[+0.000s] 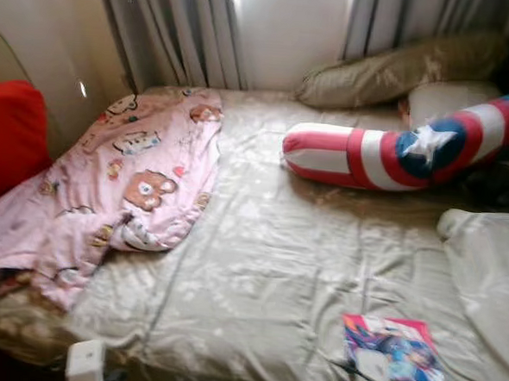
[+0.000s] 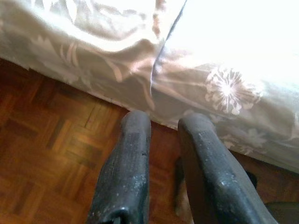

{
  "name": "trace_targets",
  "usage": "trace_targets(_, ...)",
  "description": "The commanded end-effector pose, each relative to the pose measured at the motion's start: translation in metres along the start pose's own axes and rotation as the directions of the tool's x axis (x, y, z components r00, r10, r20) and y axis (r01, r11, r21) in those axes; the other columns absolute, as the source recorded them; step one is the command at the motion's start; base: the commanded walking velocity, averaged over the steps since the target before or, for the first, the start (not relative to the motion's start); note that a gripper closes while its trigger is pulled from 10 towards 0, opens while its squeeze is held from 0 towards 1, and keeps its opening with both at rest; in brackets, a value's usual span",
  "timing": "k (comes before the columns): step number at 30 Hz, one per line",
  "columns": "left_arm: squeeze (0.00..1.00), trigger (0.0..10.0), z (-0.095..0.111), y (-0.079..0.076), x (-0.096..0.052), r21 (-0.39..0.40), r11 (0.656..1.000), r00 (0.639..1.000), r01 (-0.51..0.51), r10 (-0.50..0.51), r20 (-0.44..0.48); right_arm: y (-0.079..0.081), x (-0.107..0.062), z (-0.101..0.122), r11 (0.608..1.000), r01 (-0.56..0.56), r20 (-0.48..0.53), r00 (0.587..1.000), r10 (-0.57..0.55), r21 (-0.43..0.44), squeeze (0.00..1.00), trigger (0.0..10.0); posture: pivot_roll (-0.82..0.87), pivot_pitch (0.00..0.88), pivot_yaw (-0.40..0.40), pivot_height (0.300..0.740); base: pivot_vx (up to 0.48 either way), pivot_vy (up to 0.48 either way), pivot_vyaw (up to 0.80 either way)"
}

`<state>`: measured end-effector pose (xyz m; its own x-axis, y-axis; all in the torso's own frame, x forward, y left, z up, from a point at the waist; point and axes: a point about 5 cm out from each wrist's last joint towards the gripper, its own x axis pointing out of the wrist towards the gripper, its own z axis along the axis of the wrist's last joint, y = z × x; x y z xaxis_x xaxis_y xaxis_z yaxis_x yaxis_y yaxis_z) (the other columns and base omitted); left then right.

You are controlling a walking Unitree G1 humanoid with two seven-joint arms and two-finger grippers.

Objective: Clean up the room

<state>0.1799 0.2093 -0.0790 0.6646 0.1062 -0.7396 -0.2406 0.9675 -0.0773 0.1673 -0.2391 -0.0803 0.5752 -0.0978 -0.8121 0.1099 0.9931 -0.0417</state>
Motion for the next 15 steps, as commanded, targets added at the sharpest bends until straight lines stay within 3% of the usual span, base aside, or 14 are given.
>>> trace_targets(1, 0.0, 10.0, 0.0018, 0.0126, -0.0011, 0.025, 0.999, 0.999, -0.032, 0.032, -0.006, 0.0092, 0.0025, 0.0063, 1.0, -0.022, 0.018, 1.0, 0.022, 0.01, 0.0, 10.0, 0.01, 0.0, 0.073, 0.74, 0.0, 0.48, 0.0)
trace_targets(15, 0.0, 10.0, 0.0032, 0.017, -0.0013, 0.021, 0.999, 0.999, -0.039, 0.039, -0.007, 0.0102, 0.0033, 0.0099, 0.999, -0.02, 0.029, 0.999, 0.019, 0.033, 0.0, 10.0, 0.01, 0.0, 0.077, 0.74, 0.0, 0.48, 0.0)
